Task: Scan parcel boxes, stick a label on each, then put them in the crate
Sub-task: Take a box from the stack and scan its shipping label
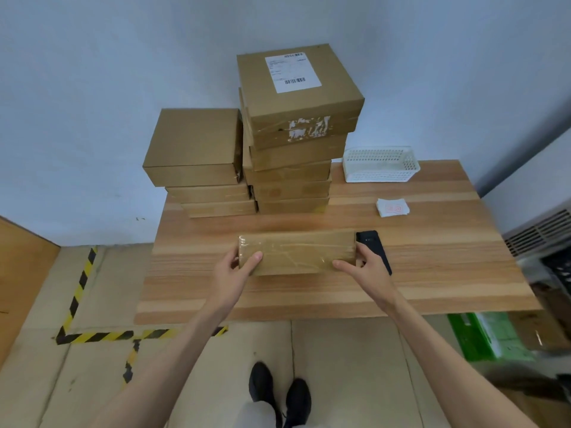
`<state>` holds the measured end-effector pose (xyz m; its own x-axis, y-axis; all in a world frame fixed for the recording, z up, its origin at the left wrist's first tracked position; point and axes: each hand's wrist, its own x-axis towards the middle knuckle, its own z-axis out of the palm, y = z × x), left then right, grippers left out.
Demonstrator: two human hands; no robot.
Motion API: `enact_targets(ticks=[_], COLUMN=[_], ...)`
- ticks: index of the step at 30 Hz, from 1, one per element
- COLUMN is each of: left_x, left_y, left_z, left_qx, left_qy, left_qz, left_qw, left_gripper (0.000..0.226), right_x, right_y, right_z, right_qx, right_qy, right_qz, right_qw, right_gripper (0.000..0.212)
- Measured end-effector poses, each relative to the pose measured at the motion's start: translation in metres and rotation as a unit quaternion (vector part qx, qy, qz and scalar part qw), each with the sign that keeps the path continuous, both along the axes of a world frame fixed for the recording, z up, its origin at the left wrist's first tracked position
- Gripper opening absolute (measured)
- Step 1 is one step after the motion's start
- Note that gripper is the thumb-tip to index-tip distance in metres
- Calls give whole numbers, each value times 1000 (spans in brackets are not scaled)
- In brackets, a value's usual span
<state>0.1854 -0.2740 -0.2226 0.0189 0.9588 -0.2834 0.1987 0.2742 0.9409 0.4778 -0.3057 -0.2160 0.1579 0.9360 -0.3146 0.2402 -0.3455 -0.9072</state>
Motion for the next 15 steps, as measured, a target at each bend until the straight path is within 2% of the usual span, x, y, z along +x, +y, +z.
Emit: enact_targets(ticks=[4,8,9,11,13,15], left_x=[0,-13,-15,-19,-20,-21], left_y=[9,16,18,22,29,37], left_z=[0,-8,-10,-16,-25,-37], left_qx=[-23,-30,-32,-34,-38,-37], left_qy=[-15,24,34,61,75,80], left_qz=[-23,-81,-97,-116,-121,-114], left_qw=[999,996,994,991,989,990], left_gripper=[29,50,57,64,61,51], right_x=[-3,-10,-12,-14,-14,-15], right_y=[4,12,16,21,26,29], right_z=[-9,-11,-13,-18,-25,-32], right_qx=[-2,-1,-4,-21,-47,-59], right_qy=[2,-10,-20,-39,-45,-40], right_qz=[-10,-57,-77,-98,-91,-68], right_qw=[1000,998,997,994,994,995], right_gripper=[42,34,40,67,85,78])
